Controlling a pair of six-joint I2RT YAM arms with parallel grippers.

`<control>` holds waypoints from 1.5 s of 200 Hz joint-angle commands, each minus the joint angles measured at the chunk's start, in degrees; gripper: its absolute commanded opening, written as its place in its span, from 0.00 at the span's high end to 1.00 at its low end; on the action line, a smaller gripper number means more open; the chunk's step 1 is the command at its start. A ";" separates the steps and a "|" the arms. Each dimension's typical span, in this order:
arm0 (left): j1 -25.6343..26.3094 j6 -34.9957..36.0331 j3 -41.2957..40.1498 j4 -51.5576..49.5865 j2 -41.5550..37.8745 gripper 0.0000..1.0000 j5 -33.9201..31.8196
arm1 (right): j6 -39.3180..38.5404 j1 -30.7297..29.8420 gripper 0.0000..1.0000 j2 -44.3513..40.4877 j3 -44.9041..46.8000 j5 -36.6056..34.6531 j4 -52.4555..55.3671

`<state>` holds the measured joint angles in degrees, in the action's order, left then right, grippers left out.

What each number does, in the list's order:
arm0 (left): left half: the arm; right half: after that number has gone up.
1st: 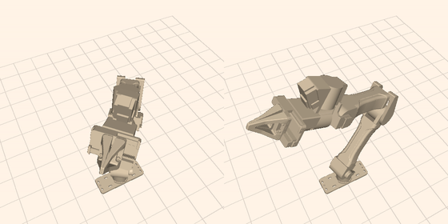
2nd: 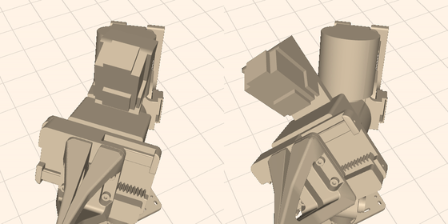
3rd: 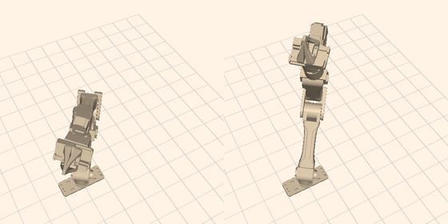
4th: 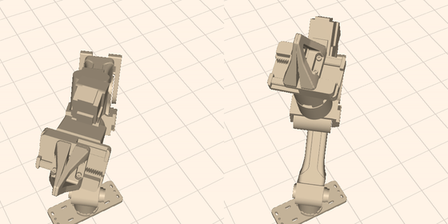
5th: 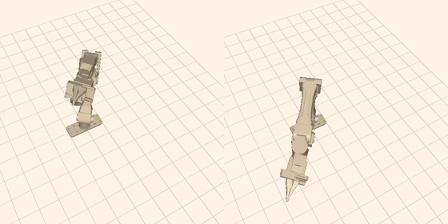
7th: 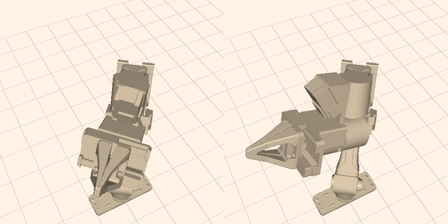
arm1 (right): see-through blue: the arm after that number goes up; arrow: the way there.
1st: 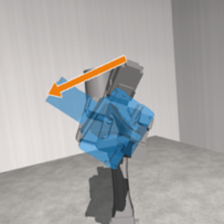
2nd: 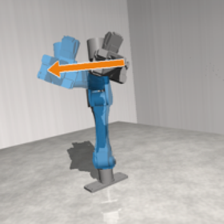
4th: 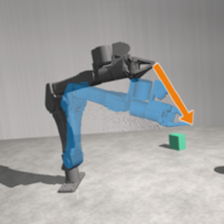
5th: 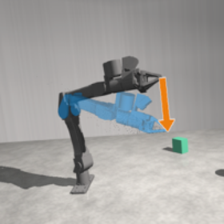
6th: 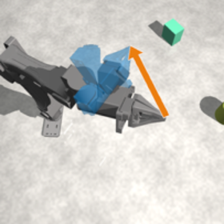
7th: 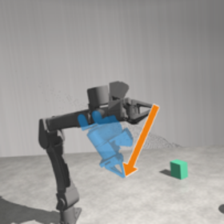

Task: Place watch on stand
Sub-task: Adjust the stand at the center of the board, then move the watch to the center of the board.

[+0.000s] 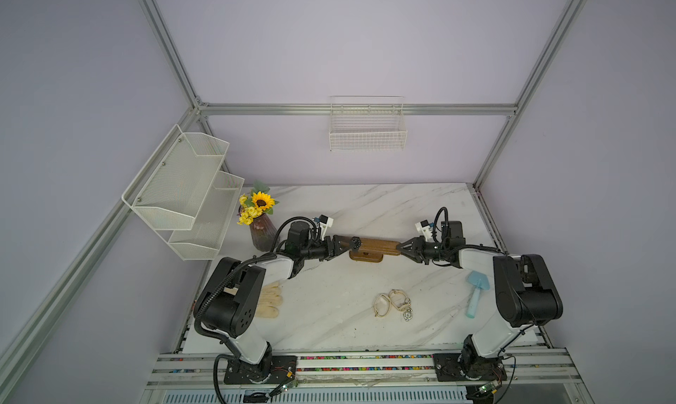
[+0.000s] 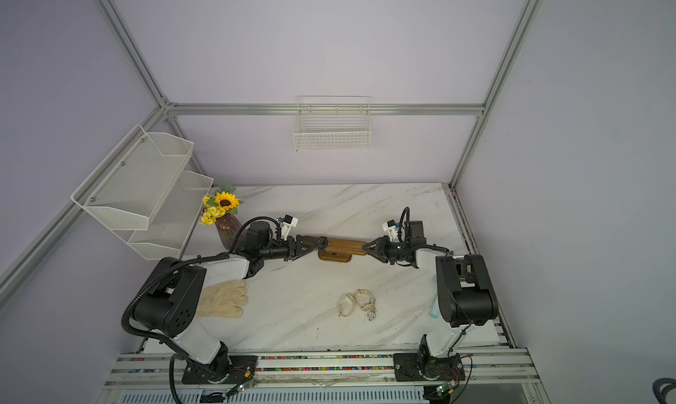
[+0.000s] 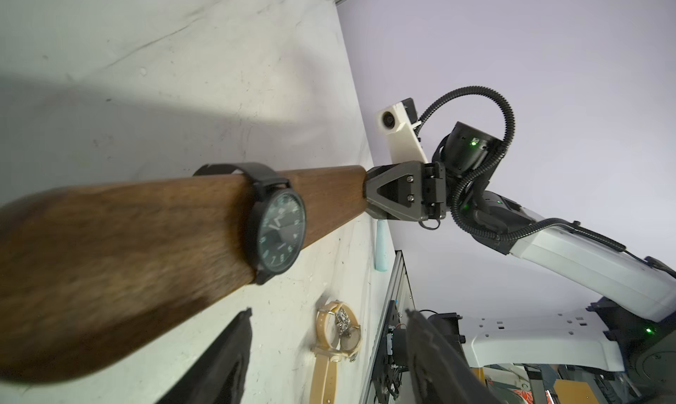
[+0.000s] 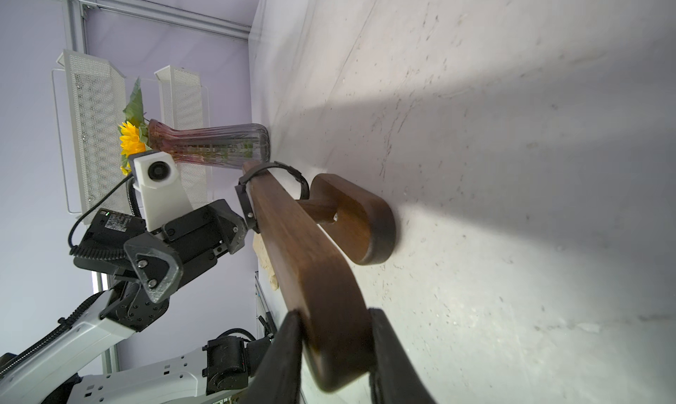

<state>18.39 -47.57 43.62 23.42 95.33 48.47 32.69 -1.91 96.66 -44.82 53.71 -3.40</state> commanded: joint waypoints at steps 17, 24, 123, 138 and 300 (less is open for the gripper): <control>-0.40 2.98 1.09 -4.49 -2.02 0.38 -2.25 | -2.36 0.55 0.83 2.39 0.60 -6.54 5.77; -0.38 3.45 1.07 -5.62 -2.83 0.38 -2.93 | -2.45 0.51 0.77 2.12 0.53 -6.67 5.93; 2.40 10.96 1.59 -24.46 -17.67 0.26 -15.33 | -2.37 0.99 0.31 -12.12 2.57 -15.49 10.73; 2.40 10.92 1.32 -25.42 -18.56 0.27 -15.64 | -3.59 0.75 0.31 -17.69 3.15 -19.24 15.23; 8.88 7.46 -5.21 -33.50 -26.49 0.29 -19.89 | -1.37 -51.26 0.51 -18.71 0.33 -69.31 35.32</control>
<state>27.40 -39.86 39.46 -9.23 69.82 28.23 30.52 -51.64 76.60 -44.01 -10.57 30.94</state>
